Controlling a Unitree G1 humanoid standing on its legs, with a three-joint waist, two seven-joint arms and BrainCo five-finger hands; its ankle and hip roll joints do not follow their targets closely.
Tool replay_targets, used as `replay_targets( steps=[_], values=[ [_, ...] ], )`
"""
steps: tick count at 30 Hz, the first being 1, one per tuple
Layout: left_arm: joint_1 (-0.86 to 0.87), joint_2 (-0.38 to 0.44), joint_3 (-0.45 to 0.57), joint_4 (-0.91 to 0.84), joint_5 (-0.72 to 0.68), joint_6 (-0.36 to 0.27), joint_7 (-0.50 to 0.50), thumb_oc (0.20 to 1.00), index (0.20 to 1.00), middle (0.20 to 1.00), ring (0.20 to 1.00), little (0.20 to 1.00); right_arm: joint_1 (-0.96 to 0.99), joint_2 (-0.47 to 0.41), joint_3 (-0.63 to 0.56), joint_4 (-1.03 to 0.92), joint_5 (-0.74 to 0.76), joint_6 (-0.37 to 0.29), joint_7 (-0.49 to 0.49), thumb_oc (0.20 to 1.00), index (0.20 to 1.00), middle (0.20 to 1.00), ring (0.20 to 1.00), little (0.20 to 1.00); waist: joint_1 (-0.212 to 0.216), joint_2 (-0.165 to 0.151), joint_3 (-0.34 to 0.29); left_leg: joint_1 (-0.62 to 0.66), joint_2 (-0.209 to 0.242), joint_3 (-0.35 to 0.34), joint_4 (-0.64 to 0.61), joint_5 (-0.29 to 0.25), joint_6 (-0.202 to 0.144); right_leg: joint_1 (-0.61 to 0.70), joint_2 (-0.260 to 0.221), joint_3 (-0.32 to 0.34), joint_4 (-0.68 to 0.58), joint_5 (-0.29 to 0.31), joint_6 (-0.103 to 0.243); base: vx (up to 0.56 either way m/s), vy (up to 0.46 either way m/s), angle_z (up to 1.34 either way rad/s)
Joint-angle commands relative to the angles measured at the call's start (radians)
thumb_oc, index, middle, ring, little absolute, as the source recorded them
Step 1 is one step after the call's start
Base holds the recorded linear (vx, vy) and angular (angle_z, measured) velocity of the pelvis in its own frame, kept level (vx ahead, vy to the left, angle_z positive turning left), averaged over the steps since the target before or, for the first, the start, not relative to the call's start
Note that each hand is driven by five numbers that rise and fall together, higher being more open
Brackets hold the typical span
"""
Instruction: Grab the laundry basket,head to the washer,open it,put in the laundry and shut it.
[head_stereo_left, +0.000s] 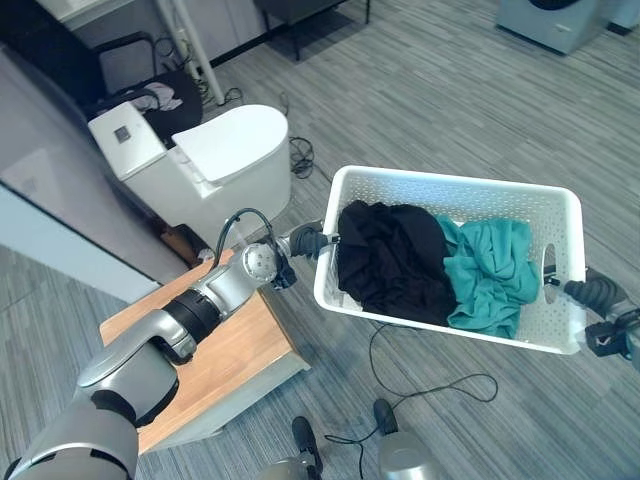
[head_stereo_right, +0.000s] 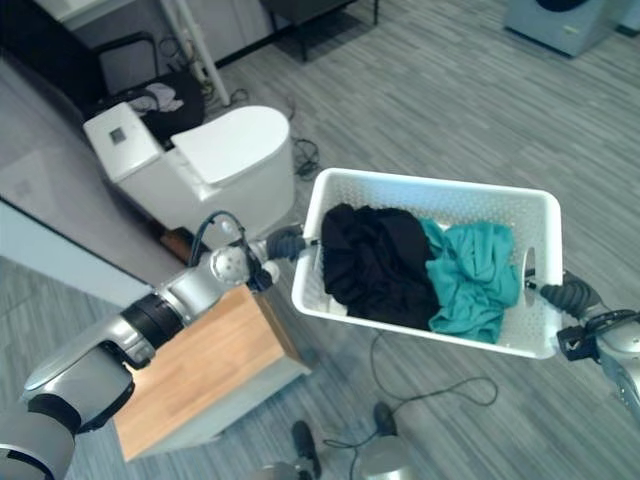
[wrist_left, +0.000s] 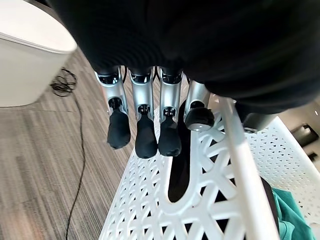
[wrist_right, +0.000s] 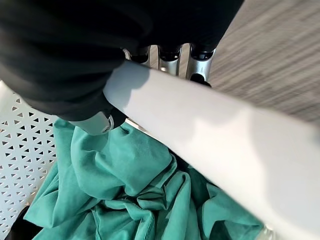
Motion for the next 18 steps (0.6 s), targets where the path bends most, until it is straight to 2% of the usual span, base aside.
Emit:
replay_targets(
  steps=[1, 3, 4, 5, 6, 7, 8, 9, 10, 11, 13, 14, 15, 16, 18],
  values=[
    [-0.149, 0.005, 0.002, 0.190, 0.012, -0.055, 0.068, 0.200, 0.200, 0.200, 0.200, 0.200, -0.143, -0.042, 0.002, -0.021, 0.103, -0.115, 0.035, 0.200, 0.200, 0.200, 0.200, 0.200, 0.065, -0.069, -0.113, 0.018, -0.032, -0.349, 0.218, -0.200, -0.028, -0.104, 0.053, 0.127, 0.083, -0.003, 0.050, -0.12, 0.180, -1.61],
    [-0.153, 0.001, 0.005, 0.219, 0.017, -0.058, 0.075, 0.200, 0.200, 0.200, 0.200, 0.200, -0.175, -0.013, 0.017, 0.002, 0.096, -0.109, 0.029, 0.200, 0.200, 0.200, 0.200, 0.200, 0.057, -0.064, -0.106, 0.033, -0.063, -0.412, 0.207, -0.236, -0.015, -0.140, 0.067, 0.204, 0.107, 0.014, 0.071, -0.14, 0.252, -1.65],
    [-0.155, -0.004, 0.008, 0.235, 0.019, -0.061, 0.076, 0.200, 0.200, 0.200, 0.200, 0.200, -0.190, -0.003, 0.020, 0.009, 0.094, -0.109, 0.027, 0.200, 0.200, 0.200, 0.200, 0.200, 0.051, -0.061, -0.098, 0.043, -0.067, -0.389, 0.199, -0.251, -0.007, -0.154, 0.067, 0.231, 0.111, 0.024, 0.085, -0.24, 0.445, -0.91],
    [-0.171, -0.023, 0.014, 0.271, 0.024, -0.065, 0.086, 0.200, 0.200, 0.200, 0.200, 0.200, -0.234, 0.025, 0.023, 0.033, 0.104, -0.115, 0.008, 0.200, 0.200, 0.200, 0.200, 0.200, 0.038, -0.053, -0.079, 0.052, -0.079, -0.322, 0.195, -0.276, 0.013, -0.174, 0.053, 0.276, 0.098, 0.056, 0.122, -0.20, 0.351, -0.86],
    [-0.172, -0.023, 0.013, 0.272, 0.024, -0.065, 0.086, 0.200, 0.200, 0.200, 0.200, 0.200, -0.236, 0.026, 0.024, 0.034, 0.104, -0.115, 0.008, 0.200, 0.200, 0.200, 0.200, 0.200, 0.040, -0.057, -0.081, 0.050, -0.082, -0.319, 0.193, -0.272, 0.013, -0.178, 0.050, 0.280, 0.097, 0.059, 0.123, -0.33, 0.493, -1.34],
    [-0.165, -0.019, 0.015, 0.280, 0.043, -0.070, 0.085, 0.200, 0.200, 0.200, 0.200, 0.200, -0.228, 0.057, -0.006, 0.033, 0.097, -0.120, -0.009, 0.200, 0.200, 0.200, 0.200, 0.200, 0.037, -0.050, -0.057, 0.047, -0.106, -0.261, 0.178, -0.274, 0.040, -0.214, 0.028, 0.283, 0.096, 0.074, 0.153, -0.20, 0.252, -1.15],
    [-0.166, -0.019, 0.014, 0.281, 0.043, -0.070, 0.085, 0.200, 0.200, 0.200, 0.200, 0.200, -0.227, 0.058, -0.007, 0.032, 0.097, -0.120, -0.010, 0.200, 0.200, 0.200, 0.200, 0.200, 0.040, -0.054, -0.059, 0.044, -0.109, -0.258, 0.176, -0.270, 0.040, -0.219, 0.025, 0.287, 0.095, 0.077, 0.155, -0.30, 0.305, -1.30],
    [-0.157, -0.007, 0.023, 0.265, 0.050, -0.073, 0.087, 0.200, 0.200, 0.200, 0.200, 0.200, -0.200, 0.067, -0.034, 0.009, 0.086, -0.117, -0.008, 0.200, 0.200, 0.200, 0.200, 0.200, 0.048, -0.052, -0.040, 0.041, -0.111, -0.224, 0.164, -0.263, 0.046, -0.249, 0.007, 0.231, 0.116, 0.075, 0.155, -0.29, 0.142, -1.15],
    [-0.126, 0.020, 0.056, 0.240, 0.057, -0.066, 0.088, 0.200, 0.200, 0.200, 0.200, 0.200, -0.142, 0.087, -0.080, -0.027, 0.080, -0.125, -0.006, 0.200, 0.200, 0.200, 0.200, 0.200, 0.066, -0.038, -0.010, 0.039, -0.100, -0.159, 0.158, -0.250, 0.045, -0.260, -0.068, -0.020, 0.160, 0.040, 0.110, -0.36, 0.185, -1.27],
    [-0.106, 0.039, 0.073, 0.218, 0.058, -0.062, 0.083, 0.200, 0.200, 0.200, 0.200, 0.200, -0.109, 0.097, -0.100, -0.037, 0.065, -0.123, -0.002, 0.200, 0.200, 0.200, 0.200, 0.200, 0.070, -0.032, 0.000, 0.041, -0.092, -0.128, 0.153, -0.242, 0.049, -0.252, -0.089, -0.116, 0.195, 0.015, 0.093, -0.32, 0.164, -1.18],
    [-0.084, 0.062, 0.095, 0.185, 0.062, -0.053, 0.082, 0.200, 0.200, 0.200, 0.200, 0.200, -0.057, 0.121, -0.129, -0.047, 0.054, -0.123, 0.002, 0.200, 0.200, 0.200, 0.200, 0.200, 0.082, -0.032, -0.007, 0.038, -0.081, -0.074, 0.135, -0.222, 0.062, -0.230, -0.097, -0.183, 0.266, -0.023, 0.075, -0.19, 0.090, -0.83],
    [-0.077, 0.069, 0.102, 0.181, 0.060, -0.050, 0.082, 0.200, 0.200, 0.200, 0.200, 0.200, -0.050, 0.129, -0.129, -0.051, 0.048, -0.118, 0.007, 0.200, 0.200, 0.200, 0.200, 0.200, 0.086, -0.031, -0.010, 0.043, -0.076, -0.063, 0.126, -0.221, 0.065, -0.216, -0.091, -0.190, 0.288, -0.038, 0.068, -0.18, 0.045, -1.03],
    [-0.073, 0.092, 0.111, 0.172, 0.058, -0.045, 0.088, 0.200, 0.200, 0.200, 0.200, 0.200, -0.047, 0.147, -0.119, -0.049, 0.046, -0.121, 0.013, 0.200, 0.200, 0.200, 0.200, 0.200, 0.114, -0.035, -0.030, 0.035, -0.067, -0.026, 0.118, -0.209, 0.075, -0.171, -0.091, -0.249, 0.324, -0.073, 0.060, -0.12, 0.013, -1.04],
    [-0.073, 0.092, 0.111, 0.172, 0.058, -0.045, 0.088, 0.200, 0.200, 0.200, 0.200, 0.200, -0.048, 0.148, -0.119, -0.049, 0.045, -0.121, 0.013, 0.200, 0.200, 0.200, 0.200, 0.200, 0.114, -0.036, -0.031, 0.033, -0.068, -0.025, 0.118, -0.206, 0.075, -0.173, -0.091, -0.249, 0.322, -0.070, 0.060, -0.14, -0.024, -1.21],
    [-0.062, 0.124, 0.126, 0.160, 0.054, -0.039, 0.092, 0.200, 0.200, 0.200, 0.200, 0.200, -0.064, 0.177, -0.078, -0.035, 0.041, -0.115, 0.024, 0.200, 0.200, 0.200, 0.200, 0.200, 0.164, -0.048, -0.063, 0.022, -0.052, 0.040, 0.089, -0.184, 0.073, -0.098, -0.101, -0.353, 0.304, -0.102, 0.052, -0.14, -0.109, -1.05]
  ],
)
